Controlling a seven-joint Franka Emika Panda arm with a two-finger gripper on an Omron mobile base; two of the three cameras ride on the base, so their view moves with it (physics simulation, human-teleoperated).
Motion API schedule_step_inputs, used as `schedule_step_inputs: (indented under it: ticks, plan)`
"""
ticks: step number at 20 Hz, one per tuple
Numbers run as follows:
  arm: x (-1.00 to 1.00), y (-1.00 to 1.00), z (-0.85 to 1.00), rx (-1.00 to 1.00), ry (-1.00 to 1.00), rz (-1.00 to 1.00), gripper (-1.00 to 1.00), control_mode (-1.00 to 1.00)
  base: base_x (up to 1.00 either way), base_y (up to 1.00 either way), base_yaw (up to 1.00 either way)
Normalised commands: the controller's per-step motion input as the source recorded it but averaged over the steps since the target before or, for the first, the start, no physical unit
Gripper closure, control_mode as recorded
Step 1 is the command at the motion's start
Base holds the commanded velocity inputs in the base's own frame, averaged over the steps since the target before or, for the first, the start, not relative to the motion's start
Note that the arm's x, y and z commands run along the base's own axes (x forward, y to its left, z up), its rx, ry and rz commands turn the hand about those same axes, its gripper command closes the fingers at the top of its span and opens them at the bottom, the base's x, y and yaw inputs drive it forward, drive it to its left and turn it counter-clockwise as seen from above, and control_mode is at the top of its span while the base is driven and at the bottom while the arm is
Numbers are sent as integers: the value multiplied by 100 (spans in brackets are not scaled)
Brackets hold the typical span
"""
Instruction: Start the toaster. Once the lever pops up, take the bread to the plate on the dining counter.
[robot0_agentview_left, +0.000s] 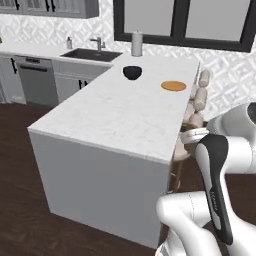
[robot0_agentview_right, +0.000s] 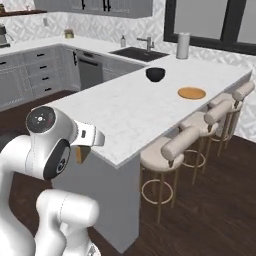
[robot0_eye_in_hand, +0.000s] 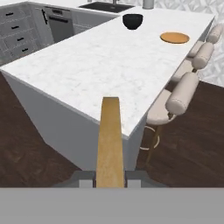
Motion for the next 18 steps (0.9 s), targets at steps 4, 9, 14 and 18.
schedule_step_inputs:
  ticks: [4, 9, 14, 18]
  plan:
    - [0, 0, 0, 0, 0, 0, 100, 100, 5, -100, 45]
    - [0, 0, 0, 0, 0, 0, 100, 100, 10, -100, 45]
    - [0, 0, 0, 0, 0, 0, 100, 100, 32, -100, 42]
    - [0, 0, 0, 0, 0, 0, 100, 100, 26, -100, 38]
